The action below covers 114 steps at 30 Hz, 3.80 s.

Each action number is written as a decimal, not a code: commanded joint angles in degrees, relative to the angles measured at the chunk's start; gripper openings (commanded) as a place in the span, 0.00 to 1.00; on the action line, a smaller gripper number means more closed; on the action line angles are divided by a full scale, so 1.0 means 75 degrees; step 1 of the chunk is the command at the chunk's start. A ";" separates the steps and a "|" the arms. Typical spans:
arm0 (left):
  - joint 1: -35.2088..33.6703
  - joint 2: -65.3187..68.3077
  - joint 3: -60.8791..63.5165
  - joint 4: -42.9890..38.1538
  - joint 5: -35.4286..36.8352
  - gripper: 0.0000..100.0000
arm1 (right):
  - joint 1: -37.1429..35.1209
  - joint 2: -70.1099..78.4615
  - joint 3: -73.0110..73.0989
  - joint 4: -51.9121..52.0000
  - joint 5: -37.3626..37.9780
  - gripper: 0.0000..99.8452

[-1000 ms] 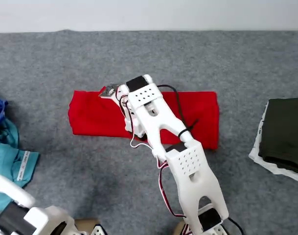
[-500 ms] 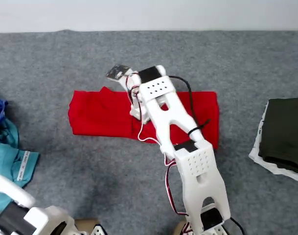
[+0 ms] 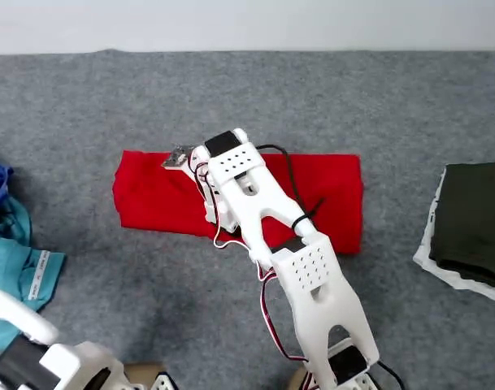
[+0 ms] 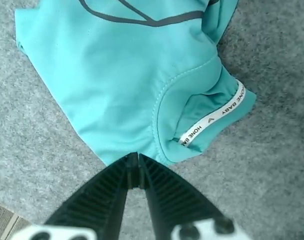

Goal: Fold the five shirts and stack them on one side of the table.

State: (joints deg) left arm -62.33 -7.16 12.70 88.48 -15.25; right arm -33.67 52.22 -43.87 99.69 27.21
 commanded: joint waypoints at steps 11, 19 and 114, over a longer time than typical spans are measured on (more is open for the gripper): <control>0.0035 -0.0105 -0.0240 0.0082 0.0012 0.01 | 0.0768 -0.2092 -0.0094 0.0275 -0.0047 0.01; 0.0023 -0.0727 -0.0240 0.0809 -0.0082 0.01 | 0.1870 -0.2737 0.0070 0.0440 -0.0832 0.01; 0.2004 -0.3938 0.1330 0.1582 -0.0270 0.01 | 0.2760 -0.3311 0.0070 0.0416 -0.0563 0.01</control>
State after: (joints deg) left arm -47.65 -35.21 22.90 99.03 -17.89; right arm -6.95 31.82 -43.08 100.48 24.92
